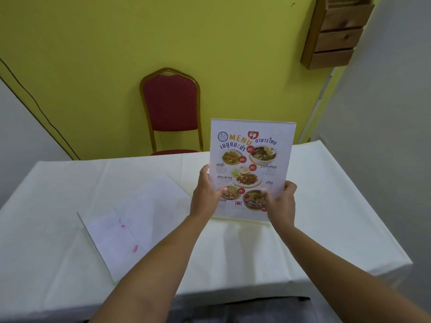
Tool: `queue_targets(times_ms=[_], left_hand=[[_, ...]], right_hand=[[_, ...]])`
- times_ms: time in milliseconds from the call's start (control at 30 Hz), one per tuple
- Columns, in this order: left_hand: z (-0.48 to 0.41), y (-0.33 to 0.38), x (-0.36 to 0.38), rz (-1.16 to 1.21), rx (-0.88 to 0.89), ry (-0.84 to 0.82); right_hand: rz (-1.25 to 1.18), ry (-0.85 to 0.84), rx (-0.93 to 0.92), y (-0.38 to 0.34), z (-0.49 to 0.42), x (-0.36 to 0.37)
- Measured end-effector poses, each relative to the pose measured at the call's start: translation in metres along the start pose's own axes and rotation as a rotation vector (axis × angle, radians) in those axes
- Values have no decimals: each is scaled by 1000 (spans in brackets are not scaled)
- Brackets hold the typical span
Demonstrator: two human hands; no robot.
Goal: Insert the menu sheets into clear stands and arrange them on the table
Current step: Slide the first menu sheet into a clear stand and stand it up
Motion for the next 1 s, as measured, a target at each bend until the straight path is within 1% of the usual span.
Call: queue_targets(times_ms=[300,467,633,833,1000], left_hand=[[13,-12,11,0,-8,1],[0,-8,9,-71,0,-35],[-9,-10,9,-96,-20,-54],[-6,-11,16,-37,-86,-42],[-4,-9,16,-44,-95,-60]], right_hand=[[9,26,-20,17,19,4],[5,52,-11,18,17,3],[26,44,4,18,13,3],[34,43,4,19,15,4],[32,43,11,19,18,5]])
Point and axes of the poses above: each hand's wrist, its own z-axis away from the middle knuckle, its own x-axis out of the palm, y = z × x, the point moved 2 cm from there along -z, towards the middle knuckle, and after that the axes turned 13 degrees about -y, right-handed, at the moved point
